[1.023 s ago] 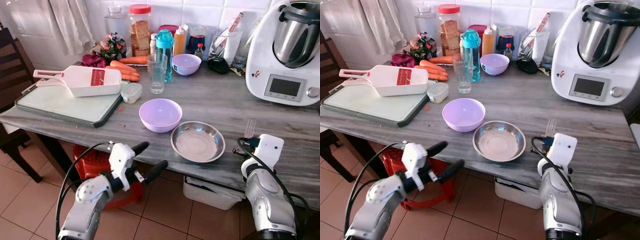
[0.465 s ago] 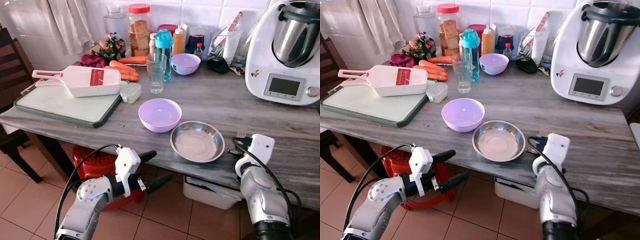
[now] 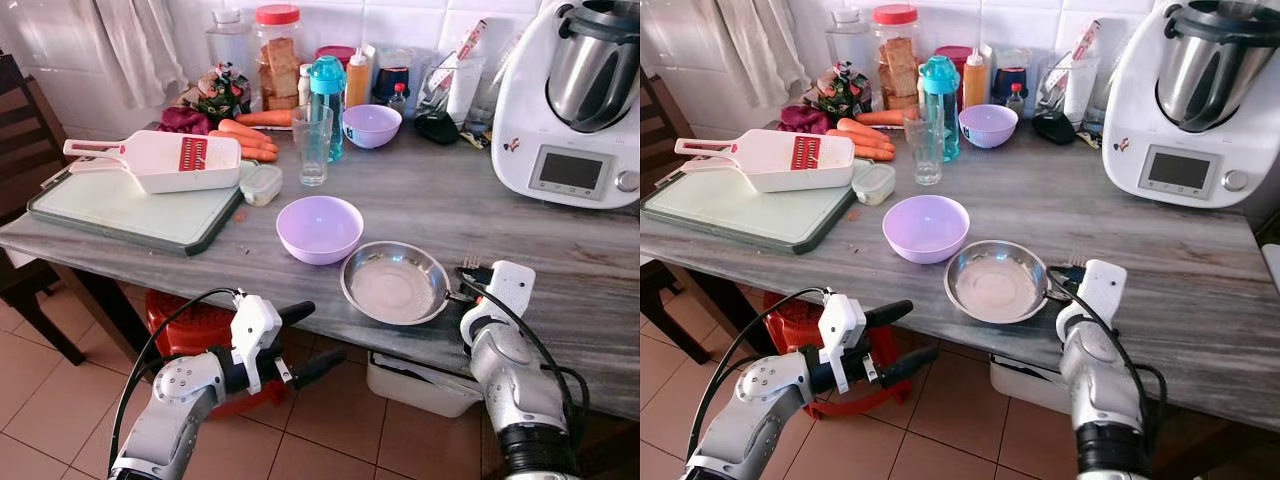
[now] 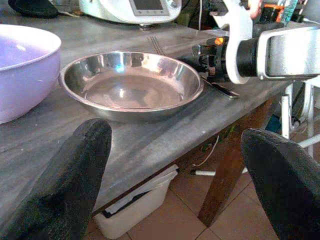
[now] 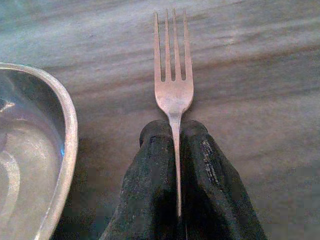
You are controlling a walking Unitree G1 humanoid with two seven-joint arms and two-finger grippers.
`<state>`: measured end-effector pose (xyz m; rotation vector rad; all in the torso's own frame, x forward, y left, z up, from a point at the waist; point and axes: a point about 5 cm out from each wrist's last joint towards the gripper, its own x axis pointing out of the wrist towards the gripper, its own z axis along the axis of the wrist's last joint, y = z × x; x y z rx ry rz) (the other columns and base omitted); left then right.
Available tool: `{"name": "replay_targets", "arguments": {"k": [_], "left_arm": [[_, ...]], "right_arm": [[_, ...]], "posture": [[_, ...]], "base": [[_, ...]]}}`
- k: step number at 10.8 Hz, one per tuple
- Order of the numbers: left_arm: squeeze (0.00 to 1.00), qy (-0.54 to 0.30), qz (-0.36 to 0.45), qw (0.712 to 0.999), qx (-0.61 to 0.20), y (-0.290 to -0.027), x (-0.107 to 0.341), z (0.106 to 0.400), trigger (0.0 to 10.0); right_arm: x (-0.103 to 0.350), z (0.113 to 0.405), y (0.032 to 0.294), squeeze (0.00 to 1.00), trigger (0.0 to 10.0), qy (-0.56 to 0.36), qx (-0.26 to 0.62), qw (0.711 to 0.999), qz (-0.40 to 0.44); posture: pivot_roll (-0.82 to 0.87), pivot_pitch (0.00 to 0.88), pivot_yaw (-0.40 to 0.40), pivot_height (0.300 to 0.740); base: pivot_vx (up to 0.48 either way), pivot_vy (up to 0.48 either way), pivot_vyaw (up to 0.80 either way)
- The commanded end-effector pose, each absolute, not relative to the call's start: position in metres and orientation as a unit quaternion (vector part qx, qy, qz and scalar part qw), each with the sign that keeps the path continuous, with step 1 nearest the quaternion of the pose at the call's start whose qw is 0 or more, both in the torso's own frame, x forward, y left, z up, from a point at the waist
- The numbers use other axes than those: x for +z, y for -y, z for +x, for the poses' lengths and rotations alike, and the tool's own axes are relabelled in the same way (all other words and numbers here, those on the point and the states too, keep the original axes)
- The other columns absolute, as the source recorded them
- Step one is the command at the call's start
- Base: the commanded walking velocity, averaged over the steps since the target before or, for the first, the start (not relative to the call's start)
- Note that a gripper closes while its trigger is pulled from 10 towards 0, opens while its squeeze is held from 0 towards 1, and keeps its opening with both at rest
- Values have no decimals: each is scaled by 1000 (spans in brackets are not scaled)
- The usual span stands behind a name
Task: Setting the table
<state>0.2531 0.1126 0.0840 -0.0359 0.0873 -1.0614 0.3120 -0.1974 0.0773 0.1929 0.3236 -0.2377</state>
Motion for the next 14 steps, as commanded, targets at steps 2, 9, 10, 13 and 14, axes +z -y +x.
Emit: {"name": "replay_targets", "arguments": {"k": [2, 9, 10, 13, 14], "left_arm": [[0, -38, -10, 859, -511, -112, 87, 253, 10000], [0, -36, -13, 856, -516, -111, 85, 254, 10000], [0, -36, -14, 856, -515, -111, 85, 254, 10000], [0, -21, -38, 885, -464, -118, 91, 265, 10000], [0, -13, -10, 898, -440, -121, 92, 270, 10000]], "right_arm": [[73, 311, 198, 27, 10000, -170, -123, 972, 102], [81, 308, 205, 1000, 10000, -160, -117, 977, 84], [86, 307, 207, 1000, 10000, -152, -115, 978, 79], [118, 303, 206, 1000, 10000, -105, -98, 987, 75], [124, 301, 207, 1000, 10000, -95, -96, 989, 66]], "posture": [[-7, 0, 21, 740], [-7, 0, 14, 740], [-7, 0, 14, 740], [-15, 0, 13, 740], [-23, 0, 9, 740]], "base": [[0, 0, 0], [0, 0, 0], [0, 0, 0], [0, 0, 0], [0, 0, 0]]}}
